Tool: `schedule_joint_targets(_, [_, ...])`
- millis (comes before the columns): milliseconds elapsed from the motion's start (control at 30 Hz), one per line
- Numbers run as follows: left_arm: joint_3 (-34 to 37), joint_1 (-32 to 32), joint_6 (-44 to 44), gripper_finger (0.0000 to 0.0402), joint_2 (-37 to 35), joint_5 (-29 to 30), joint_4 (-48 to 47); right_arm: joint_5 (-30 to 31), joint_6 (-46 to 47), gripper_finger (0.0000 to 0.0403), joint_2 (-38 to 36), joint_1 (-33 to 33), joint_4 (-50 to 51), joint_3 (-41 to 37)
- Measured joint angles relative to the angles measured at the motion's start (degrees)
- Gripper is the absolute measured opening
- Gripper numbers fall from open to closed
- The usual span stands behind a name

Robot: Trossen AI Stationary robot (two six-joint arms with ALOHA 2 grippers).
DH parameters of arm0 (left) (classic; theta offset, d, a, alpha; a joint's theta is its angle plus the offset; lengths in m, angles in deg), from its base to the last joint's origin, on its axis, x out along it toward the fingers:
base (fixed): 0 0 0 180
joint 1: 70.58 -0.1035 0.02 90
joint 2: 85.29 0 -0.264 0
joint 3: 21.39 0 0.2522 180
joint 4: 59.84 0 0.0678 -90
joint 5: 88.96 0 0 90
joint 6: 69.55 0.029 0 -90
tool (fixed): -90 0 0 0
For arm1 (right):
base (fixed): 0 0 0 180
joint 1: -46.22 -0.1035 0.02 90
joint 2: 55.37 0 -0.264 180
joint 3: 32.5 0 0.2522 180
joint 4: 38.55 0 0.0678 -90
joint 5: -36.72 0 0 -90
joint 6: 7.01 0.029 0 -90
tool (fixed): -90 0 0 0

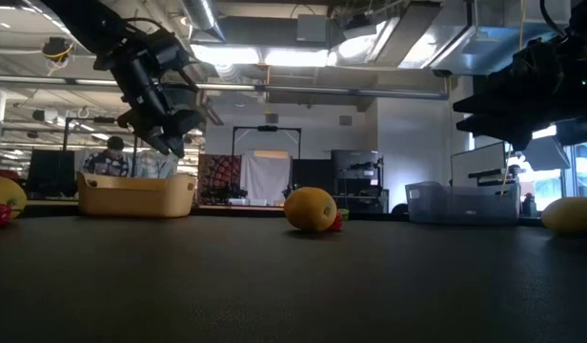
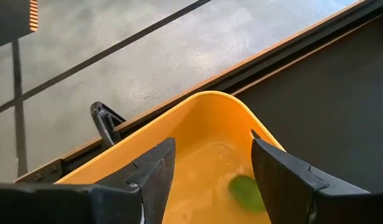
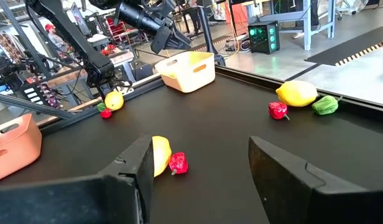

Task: Sort produce into baskets
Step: Put the yellow lemon into the black bin

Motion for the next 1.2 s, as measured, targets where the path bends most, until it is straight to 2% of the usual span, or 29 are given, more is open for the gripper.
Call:
schedule_joint_targets(233, [0.00, 4.46, 0.97, 0.0207, 0.00, -7.91, 2.96, 0.00, 0.00, 0.0202, 0.00, 0.02, -0.04, 0.00])
schedule_joint_targets(600, [0.00, 14.83, 1.17, 0.0207, 0.00, -17.06, 9.68, -0.02, 0.45, 0.0202, 0.00, 0.00, -0.19, 0.00])
schedule_joint_targets(967, [0.02, 24.65, 2.19, 0.0208, 0.00, -17.68, 16.34, -1.49, 3.11, 0.0202, 0.16, 0.01, -5.64, 0.00])
schedule_joint_targets(1200, [0.02, 27.96, 2.56, 0.0208, 0.22, -17.68, 18.61, -3.26, 3.07, 0.0202, 7.80, 0.00, -13.96, 0.00])
